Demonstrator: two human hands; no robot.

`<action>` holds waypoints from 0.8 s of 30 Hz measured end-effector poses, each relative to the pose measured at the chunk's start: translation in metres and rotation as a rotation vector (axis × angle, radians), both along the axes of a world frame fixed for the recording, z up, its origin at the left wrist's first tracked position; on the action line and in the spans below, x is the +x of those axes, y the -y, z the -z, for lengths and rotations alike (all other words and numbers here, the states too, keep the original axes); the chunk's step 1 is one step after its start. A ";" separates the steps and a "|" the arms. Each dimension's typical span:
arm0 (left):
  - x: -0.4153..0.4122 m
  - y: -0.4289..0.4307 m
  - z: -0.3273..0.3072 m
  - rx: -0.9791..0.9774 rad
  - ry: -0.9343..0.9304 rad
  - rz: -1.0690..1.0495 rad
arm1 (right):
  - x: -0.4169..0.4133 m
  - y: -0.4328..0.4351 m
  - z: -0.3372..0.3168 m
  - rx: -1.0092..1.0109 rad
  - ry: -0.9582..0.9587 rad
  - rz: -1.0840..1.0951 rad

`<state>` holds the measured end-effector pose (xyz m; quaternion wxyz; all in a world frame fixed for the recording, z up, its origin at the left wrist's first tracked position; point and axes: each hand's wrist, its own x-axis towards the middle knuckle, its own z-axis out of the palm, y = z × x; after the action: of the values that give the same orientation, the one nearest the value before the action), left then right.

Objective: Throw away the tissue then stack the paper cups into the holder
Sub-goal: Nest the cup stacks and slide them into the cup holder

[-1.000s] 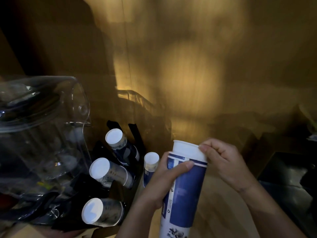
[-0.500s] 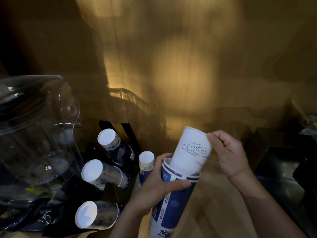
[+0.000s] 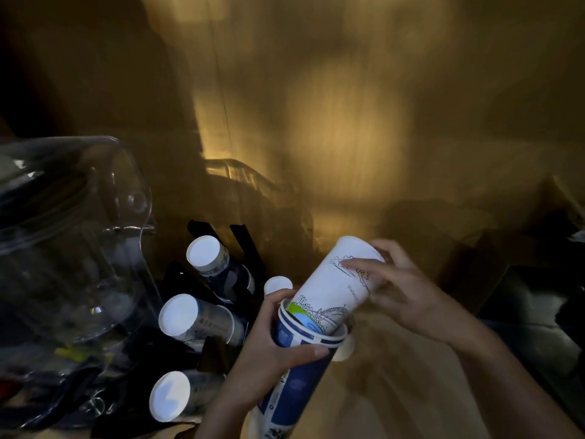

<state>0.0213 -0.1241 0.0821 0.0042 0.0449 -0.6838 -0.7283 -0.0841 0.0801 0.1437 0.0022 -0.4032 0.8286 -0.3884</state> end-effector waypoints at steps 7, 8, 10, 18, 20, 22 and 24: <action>0.006 0.007 0.009 -0.035 0.018 0.065 | 0.003 0.026 0.034 0.351 -0.575 0.266; 0.007 0.008 0.009 -0.029 0.015 0.060 | 0.001 0.027 0.041 0.308 -0.610 0.294; 0.009 0.012 0.010 0.011 0.011 0.020 | -0.005 0.028 0.054 0.200 -0.592 0.344; 0.021 0.033 0.037 0.100 0.137 -0.220 | -0.026 0.019 0.096 -0.487 0.371 0.511; 0.024 0.034 0.049 0.099 0.182 -0.231 | -0.027 0.019 0.104 -0.511 0.423 0.505; 0.027 0.033 0.060 0.091 0.213 -0.233 | -0.029 0.023 0.112 -0.528 0.463 0.496; 0.029 0.030 0.067 0.061 0.240 -0.210 | -0.031 0.028 0.121 -0.509 0.499 0.497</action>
<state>0.0503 -0.1545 0.0148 -0.0029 0.2029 -0.6485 -0.7337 -0.1152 0.0522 0.0231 0.0095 -0.0730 0.7525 -0.6545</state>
